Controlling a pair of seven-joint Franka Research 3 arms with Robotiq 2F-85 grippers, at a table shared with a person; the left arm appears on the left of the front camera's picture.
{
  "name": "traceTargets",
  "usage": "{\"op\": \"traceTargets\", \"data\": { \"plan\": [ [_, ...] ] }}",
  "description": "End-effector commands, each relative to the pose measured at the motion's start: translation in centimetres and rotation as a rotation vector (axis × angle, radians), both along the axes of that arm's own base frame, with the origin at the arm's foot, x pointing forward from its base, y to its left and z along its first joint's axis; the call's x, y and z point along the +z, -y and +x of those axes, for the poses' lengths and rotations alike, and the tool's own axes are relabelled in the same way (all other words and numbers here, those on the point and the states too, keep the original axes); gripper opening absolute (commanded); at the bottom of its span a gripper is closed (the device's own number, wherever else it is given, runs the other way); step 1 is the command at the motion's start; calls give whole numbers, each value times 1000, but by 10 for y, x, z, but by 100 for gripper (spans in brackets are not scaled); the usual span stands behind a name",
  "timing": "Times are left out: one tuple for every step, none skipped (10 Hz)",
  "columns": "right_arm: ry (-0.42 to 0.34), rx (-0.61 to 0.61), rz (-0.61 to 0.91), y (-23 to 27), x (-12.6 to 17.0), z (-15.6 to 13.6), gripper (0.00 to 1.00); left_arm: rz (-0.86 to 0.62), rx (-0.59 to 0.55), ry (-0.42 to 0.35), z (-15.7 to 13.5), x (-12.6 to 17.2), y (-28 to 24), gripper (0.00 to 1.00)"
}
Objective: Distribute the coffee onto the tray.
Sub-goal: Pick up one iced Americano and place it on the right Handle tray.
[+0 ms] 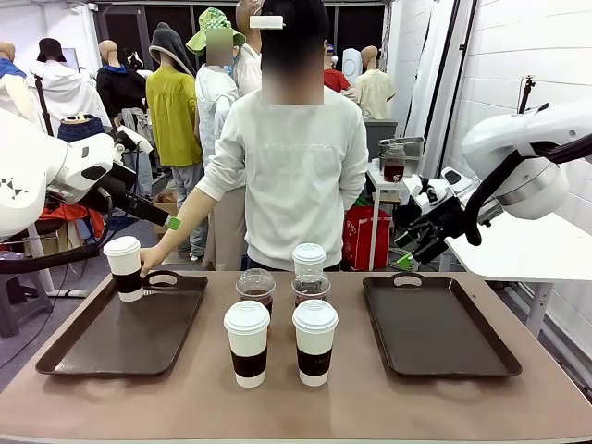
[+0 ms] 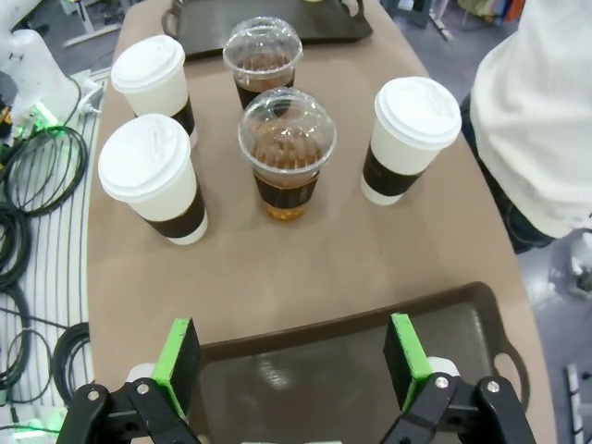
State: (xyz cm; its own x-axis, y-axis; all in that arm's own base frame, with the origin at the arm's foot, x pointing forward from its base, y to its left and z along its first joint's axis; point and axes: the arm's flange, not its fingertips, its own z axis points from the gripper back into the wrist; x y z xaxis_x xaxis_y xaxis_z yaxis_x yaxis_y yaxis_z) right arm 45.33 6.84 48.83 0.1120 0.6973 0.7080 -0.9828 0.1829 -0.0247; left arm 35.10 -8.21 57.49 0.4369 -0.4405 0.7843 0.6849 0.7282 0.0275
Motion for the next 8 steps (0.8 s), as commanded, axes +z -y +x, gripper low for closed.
{"op": "traceTargets", "data": {
  "plan": [
    [39, 38, 67, -4, -13, 13, 100, -17, -12, -6, 0, 0, 0, 100],
    [59, 51, 119, -6, -28, 24, 100, -17, -12, -6, 0, 0, 0, 100],
    [67, 68, 145, -7, -42, 30, 100, -17, -12, -6, 0, 0, 0, 100],
    [61, 99, 174, -9, -54, 34, 100, -17, -12, -6, 0, 0, 0, 100],
    [68, 109, 187, -12, -66, 37, 100, -17, -12, -6, 0, 0, 0, 100],
    [70, 109, 214, -13, -77, 39, 100, -17, -12, -6, 0, 0, 0, 100],
    [52, 122, 248, -14, -91, 42, 100, -17, -12, -6, 0, 0, 0, 100],
    [31, 143, 274, -15, -106, 46, 100, -17, -12, -6, 0, 0, 0, 100]
  ]
}}
